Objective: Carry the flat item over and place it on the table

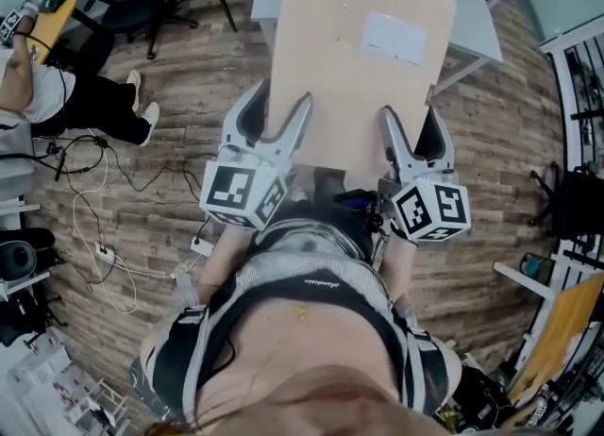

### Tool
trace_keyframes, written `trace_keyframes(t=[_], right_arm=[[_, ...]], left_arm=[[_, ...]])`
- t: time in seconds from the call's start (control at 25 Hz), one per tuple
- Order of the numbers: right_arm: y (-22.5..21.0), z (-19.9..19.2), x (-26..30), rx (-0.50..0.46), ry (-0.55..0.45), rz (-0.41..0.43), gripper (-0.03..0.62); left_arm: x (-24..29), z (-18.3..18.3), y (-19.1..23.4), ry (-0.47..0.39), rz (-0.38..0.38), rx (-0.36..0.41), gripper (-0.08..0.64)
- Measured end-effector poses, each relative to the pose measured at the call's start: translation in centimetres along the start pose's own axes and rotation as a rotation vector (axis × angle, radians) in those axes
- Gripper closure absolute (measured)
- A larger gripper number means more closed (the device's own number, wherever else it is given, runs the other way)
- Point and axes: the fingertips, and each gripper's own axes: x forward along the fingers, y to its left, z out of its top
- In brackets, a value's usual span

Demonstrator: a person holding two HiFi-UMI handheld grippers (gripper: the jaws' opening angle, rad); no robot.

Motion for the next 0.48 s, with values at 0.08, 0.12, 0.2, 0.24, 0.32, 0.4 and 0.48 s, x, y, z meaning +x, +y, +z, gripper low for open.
trace_keyframes(t=[0.08, 0.12, 0.2, 0.24, 0.32, 0.4, 0.48], right_arm=[[-0.5, 0.1, 1.0, 0.000, 0.010, 0.001, 0.262], [-0.8, 0.2, 1.6, 0.002, 0.015, 0.003, 0.262], [-1.3, 0.3, 2.8, 0.003, 0.021, 0.007, 0.262], [-1.4, 0.5, 3.4, 0.001, 0.021, 0.010, 0.262], [-1.6, 0.9, 4.6, -0.002, 0.020, 0.016, 0.262], [-1.8, 1.2, 5.8, -0.004, 0.019, 0.019, 0.262], [-2.2, 1.6, 6.9, -0.004, 0.017, 0.020, 0.262]], left_arm=[[1.1, -0.1, 0.4, 0.005, 0.002, -0.010, 0.308], [1.6, -0.1, 0.7, 0.007, 0.001, -0.015, 0.308], [2.6, -0.1, 1.2, 0.007, 0.000, -0.024, 0.308], [3.1, 0.0, 1.5, 0.004, 0.001, -0.027, 0.308], [4.1, 0.4, 2.2, -0.002, 0.004, -0.031, 0.308], [5.0, 0.7, 2.9, -0.007, 0.005, -0.035, 0.308], [6.1, 1.0, 3.3, -0.008, 0.004, -0.037, 0.308]])
